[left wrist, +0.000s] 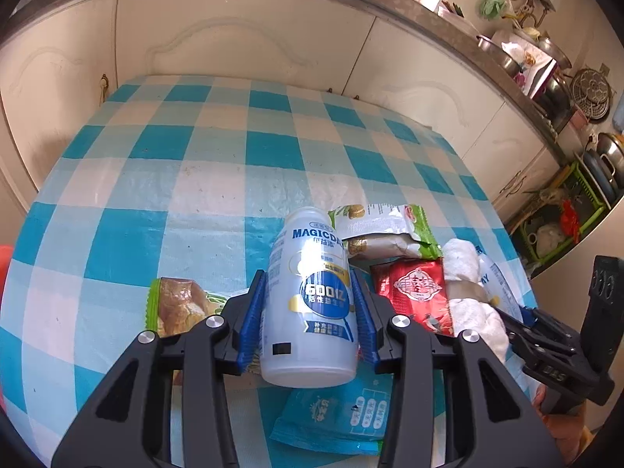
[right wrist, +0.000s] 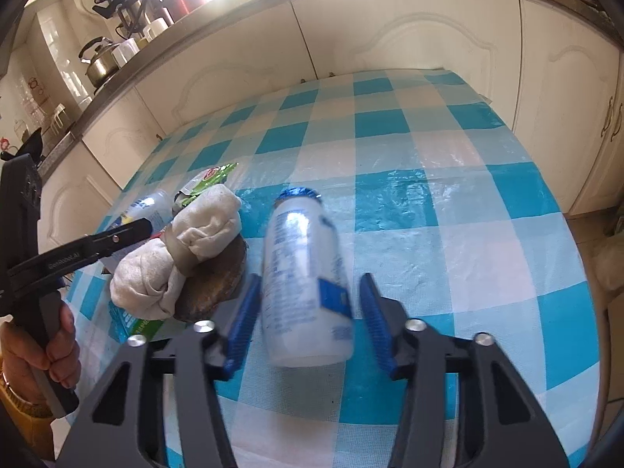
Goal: Collect trash
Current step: 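Carry both white bottles from the table over the red bucket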
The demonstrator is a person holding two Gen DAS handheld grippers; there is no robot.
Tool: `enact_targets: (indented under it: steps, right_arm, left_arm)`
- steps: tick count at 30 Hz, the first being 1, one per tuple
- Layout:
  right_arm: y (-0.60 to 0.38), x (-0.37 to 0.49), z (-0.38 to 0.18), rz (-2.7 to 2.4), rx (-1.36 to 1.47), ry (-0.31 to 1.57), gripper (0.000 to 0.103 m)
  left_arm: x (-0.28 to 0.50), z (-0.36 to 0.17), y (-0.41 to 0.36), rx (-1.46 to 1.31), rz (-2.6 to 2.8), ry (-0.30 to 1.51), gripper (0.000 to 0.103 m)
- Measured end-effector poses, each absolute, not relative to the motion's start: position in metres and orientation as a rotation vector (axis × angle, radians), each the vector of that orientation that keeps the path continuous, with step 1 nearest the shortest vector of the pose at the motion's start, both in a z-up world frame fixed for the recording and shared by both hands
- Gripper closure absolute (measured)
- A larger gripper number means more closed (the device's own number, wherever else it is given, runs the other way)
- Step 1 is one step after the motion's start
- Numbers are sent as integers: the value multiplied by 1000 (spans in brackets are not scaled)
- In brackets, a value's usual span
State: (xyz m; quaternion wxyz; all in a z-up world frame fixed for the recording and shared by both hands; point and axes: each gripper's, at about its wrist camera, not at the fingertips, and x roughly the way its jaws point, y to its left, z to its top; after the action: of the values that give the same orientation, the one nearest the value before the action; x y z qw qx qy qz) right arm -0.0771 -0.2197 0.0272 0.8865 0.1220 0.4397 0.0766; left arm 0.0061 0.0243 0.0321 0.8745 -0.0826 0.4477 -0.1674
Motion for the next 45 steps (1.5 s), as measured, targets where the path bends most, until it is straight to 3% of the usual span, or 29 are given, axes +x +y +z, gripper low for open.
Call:
enact_targets:
  steps: [15,26,45]
  right_arm:
    - [-219,-94,50,123,238,844,58]
    - [-197,-98,83,188,273,803,58]
    - [5,-50,115,680,156,870,58]
  left_arm:
    - [-28,66,67,-288,-361,834,60]
    - [-58,76,139,-355,-258,779,60]
    - [-93,44,304,-482,118,777,60]
